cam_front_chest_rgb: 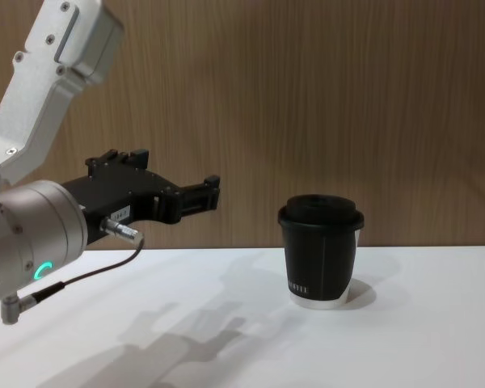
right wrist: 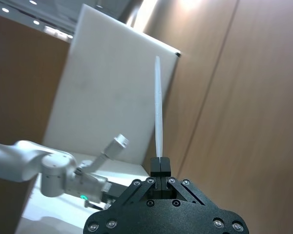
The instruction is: Pick up the straw with one hand, pass it to the other hand, and insert it into the cup.
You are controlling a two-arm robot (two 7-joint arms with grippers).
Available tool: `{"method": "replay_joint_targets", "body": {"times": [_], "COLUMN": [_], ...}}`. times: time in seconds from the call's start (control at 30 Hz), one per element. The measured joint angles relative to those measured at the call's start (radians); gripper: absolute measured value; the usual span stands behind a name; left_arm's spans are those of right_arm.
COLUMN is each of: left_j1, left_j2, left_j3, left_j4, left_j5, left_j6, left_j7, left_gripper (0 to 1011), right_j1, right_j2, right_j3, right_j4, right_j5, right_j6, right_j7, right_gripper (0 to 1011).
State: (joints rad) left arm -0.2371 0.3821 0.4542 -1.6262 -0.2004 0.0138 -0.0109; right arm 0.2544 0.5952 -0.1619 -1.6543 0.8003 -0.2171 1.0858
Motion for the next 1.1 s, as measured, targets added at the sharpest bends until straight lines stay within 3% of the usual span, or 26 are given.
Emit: {"method": "replay_joint_targets", "body": {"times": [0.37,0.67,1.1], "left_j1": [0.000,0.004,0.023], "left_j2": [0.000,0.008,0.072], "left_j3": [0.000,-0.005,-0.037], "left_j4": [0.000,-0.008,-0.070], "left_j5": [0.000,-0.005,-0.086], "left_j6": [0.000,0.000,-0.011], "left_j7": [0.000,-0.016,-0.148], "left_gripper": [1003,1003,1003], "right_j1": [0.075,0.110,0.135], "right_j2": [-0.003,-0.008,-0.010], "right_j3": [-0.055,-0.081,-0.100], "right_j4": [0.020,0.026,0.030], "right_j5": [0.084,0.123,0.150], "right_j6": [0.032,0.048,0.060], "right_j7": [0.137,0.197,0.238], "right_gripper": [1,1,1]}}
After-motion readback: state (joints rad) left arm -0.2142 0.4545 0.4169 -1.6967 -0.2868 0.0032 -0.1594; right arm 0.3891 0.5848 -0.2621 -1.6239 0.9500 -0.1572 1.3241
